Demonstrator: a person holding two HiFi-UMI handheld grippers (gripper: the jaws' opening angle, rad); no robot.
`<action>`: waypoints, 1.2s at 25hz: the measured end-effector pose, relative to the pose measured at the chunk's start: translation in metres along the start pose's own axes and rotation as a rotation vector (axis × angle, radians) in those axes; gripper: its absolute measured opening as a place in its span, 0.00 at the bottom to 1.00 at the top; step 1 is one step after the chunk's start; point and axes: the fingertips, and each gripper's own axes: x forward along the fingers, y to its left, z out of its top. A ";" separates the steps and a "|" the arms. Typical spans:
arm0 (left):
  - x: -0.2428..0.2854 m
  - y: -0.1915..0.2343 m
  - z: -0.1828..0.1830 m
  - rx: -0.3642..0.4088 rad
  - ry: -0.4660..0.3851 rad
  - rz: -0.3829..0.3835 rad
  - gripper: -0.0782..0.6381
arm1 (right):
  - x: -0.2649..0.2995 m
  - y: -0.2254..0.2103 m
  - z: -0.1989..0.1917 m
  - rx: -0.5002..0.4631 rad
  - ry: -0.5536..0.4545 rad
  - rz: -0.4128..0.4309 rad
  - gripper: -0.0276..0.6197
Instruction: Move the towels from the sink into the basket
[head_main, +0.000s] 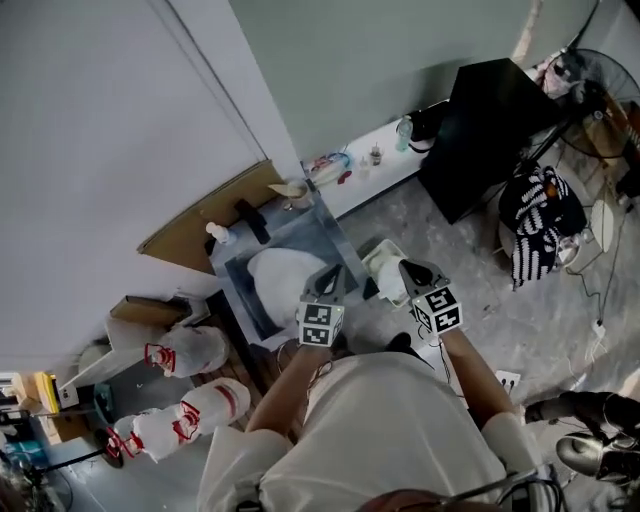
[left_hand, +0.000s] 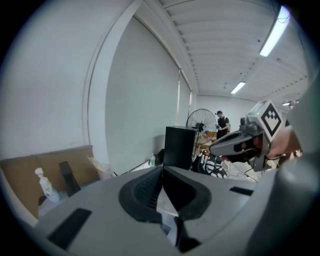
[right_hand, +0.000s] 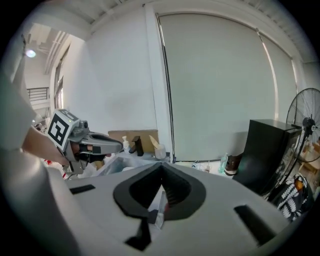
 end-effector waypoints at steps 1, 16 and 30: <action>-0.004 0.005 0.002 -0.001 -0.008 0.007 0.13 | 0.001 0.002 0.003 -0.003 -0.003 0.002 0.04; -0.038 0.071 -0.059 -0.076 0.124 0.079 0.13 | 0.039 0.052 -0.004 -0.012 0.051 0.073 0.04; -0.033 0.169 -0.251 0.073 0.549 -0.041 0.47 | 0.103 0.110 -0.073 0.044 0.215 0.117 0.04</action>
